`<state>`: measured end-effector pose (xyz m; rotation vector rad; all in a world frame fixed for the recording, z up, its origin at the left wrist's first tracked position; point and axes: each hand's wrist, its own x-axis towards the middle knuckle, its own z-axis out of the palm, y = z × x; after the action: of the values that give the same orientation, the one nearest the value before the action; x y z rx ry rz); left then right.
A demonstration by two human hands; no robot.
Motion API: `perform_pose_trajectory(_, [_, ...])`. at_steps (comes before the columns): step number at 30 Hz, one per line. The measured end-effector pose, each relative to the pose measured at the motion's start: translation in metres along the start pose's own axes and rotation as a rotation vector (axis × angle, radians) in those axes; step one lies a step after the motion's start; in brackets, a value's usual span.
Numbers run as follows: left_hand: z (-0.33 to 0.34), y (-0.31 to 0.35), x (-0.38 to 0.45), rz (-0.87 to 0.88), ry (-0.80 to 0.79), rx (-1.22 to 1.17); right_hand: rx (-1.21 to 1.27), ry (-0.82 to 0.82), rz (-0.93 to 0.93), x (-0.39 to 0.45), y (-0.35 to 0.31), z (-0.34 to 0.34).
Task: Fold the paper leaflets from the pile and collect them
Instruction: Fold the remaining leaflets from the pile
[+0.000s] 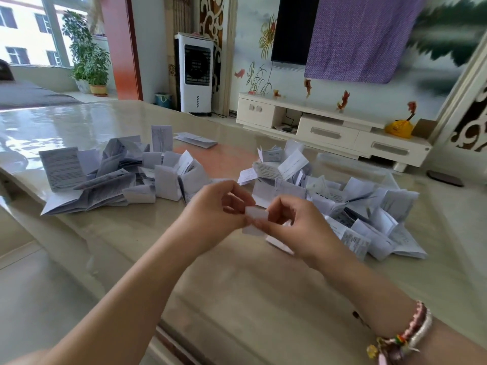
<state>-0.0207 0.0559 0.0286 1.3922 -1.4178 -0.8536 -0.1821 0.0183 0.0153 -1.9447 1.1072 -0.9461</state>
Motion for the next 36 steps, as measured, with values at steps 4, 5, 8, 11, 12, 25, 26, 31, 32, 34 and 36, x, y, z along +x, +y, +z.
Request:
perform_pose_trajectory(4, [0.013, 0.018, 0.009, 0.003, 0.03, -0.219, 0.284, 0.137, 0.034, -0.002, -0.007, -0.03])
perform_pose_trajectory(5, [0.02, 0.019, 0.01, 0.002, 0.027, -0.242, 0.297, 0.156, 0.043, -0.002, -0.006, -0.036])
perform_pose_trajectory(8, [0.041, 0.018, 0.017, 0.042, 0.001, -0.263, 0.21, 0.155, 0.042, -0.005, 0.001, -0.051])
perform_pose_trajectory(11, [0.054, 0.015, 0.025, 0.062, 0.043, -0.159, -0.141, 0.234, -0.022, -0.007, 0.008, -0.068])
perform_pose_trajectory(12, [0.055, 0.014, 0.028, 0.059, 0.076, -0.112, -0.272, 0.305, -0.068, -0.006, 0.011, -0.075])
perform_pose_trajectory(25, [0.053, 0.001, 0.05, 0.07, 0.192, 0.119, -0.646, 0.153, 0.112, 0.011, 0.027, -0.101])
perform_pose_trajectory(26, [0.053, 0.002, 0.048, 0.064, 0.182, 0.124, -0.715, 0.13, 0.129, 0.01, 0.028, -0.103])
perform_pose_trajectory(31, [0.054, -0.001, 0.038, 0.047, 0.154, 0.147, -0.933, 0.212, 0.066, 0.01, 0.035, -0.101])
perform_pose_trajectory(32, [0.054, -0.002, 0.037, 0.042, 0.16, 0.146, -0.877, 0.29, 0.0, 0.01, 0.033, -0.102])
perform_pose_trajectory(34, [0.053, -0.004, 0.036, 0.029, 0.17, 0.132, -0.635, 0.45, -0.151, 0.008, 0.026, -0.105])
perform_pose_trajectory(36, [0.053, -0.005, 0.036, 0.021, 0.18, 0.123, -0.39, 0.531, -0.224, 0.005, 0.018, -0.107])
